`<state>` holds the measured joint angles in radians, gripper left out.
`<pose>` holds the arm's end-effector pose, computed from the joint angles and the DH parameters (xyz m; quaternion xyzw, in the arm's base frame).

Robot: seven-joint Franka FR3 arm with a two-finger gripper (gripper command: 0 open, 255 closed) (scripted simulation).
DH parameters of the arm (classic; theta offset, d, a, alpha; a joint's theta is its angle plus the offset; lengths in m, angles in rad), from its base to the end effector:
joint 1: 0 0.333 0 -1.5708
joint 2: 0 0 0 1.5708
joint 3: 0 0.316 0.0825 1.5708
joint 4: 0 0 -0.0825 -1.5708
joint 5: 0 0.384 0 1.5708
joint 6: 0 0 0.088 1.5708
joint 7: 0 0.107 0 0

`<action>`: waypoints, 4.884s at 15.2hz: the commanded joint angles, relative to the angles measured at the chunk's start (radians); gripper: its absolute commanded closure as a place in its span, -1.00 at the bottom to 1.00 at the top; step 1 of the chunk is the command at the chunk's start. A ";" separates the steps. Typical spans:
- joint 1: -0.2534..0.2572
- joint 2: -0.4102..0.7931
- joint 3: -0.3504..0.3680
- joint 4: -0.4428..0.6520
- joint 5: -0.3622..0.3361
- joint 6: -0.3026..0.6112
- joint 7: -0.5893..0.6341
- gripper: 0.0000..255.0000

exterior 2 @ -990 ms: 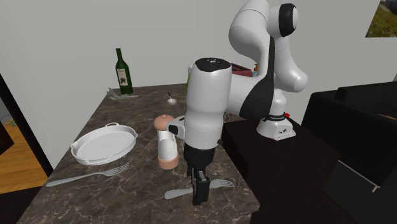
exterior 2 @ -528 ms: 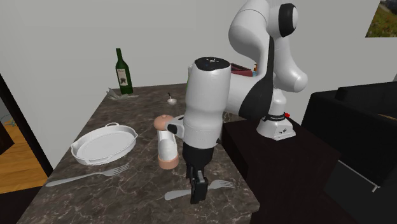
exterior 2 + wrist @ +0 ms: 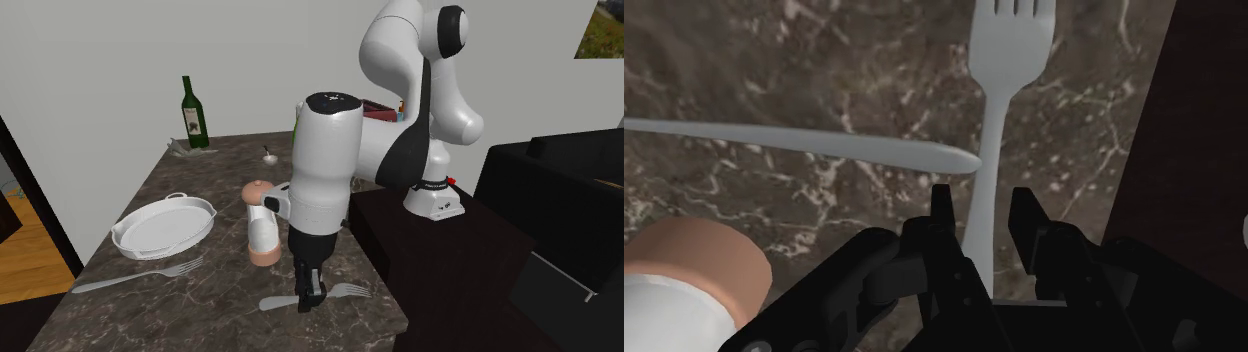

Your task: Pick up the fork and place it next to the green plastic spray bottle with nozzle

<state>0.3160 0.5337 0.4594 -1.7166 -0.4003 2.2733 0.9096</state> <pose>0.5119 0.4409 0.3123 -0.9976 -0.0234 -0.0648 0.0047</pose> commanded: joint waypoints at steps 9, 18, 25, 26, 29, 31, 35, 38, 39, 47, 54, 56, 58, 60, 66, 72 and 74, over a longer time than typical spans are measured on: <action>-0.011 -0.050 0.023 0.029 0.037 -0.078 -0.027 1.00; -0.020 -0.098 0.042 0.083 0.073 -0.173 -0.056 1.00; -0.022 -0.126 0.052 0.139 0.095 -0.253 -0.075 1.00; -0.021 -0.129 0.054 0.148 0.098 -0.264 -0.077 1.00; -0.021 -0.137 0.057 0.178 0.105 -0.300 -0.085 1.00; -0.020 -0.141 0.059 0.199 0.109 -0.325 -0.089 1.00; -0.016 -0.147 0.062 0.245 0.115 -0.375 -0.098 1.00; -0.012 -0.148 0.064 0.283 0.119 -0.414 -0.103 1.00; -0.010 -0.148 0.065 0.297 0.119 -0.427 -0.105 1.00; 0.008 -0.137 0.067 0.421 0.118 -0.540 -0.117 1.00; 0.037 -0.108 0.067 0.561 0.106 -0.650 -0.126 1.00; 0.049 -0.095 0.066 0.609 0.100 -0.685 -0.129 1.00; 0.062 -0.079 0.064 0.662 0.092 -0.722 -0.132 1.00; 0.078 -0.060 0.062 0.720 0.083 -0.762 -0.135 1.00; -0.098 -0.295 0.068 0.400 0.206 -0.648 -0.229 1.00; -0.225 -0.518 0.013 0.138 0.335 -0.569 -0.390 1.00; -0.254 -0.581 -0.014 0.070 0.369 -0.554 -0.446 1.00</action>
<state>0.0796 -0.0100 0.4604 -1.6014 -0.0517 1.7053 0.4962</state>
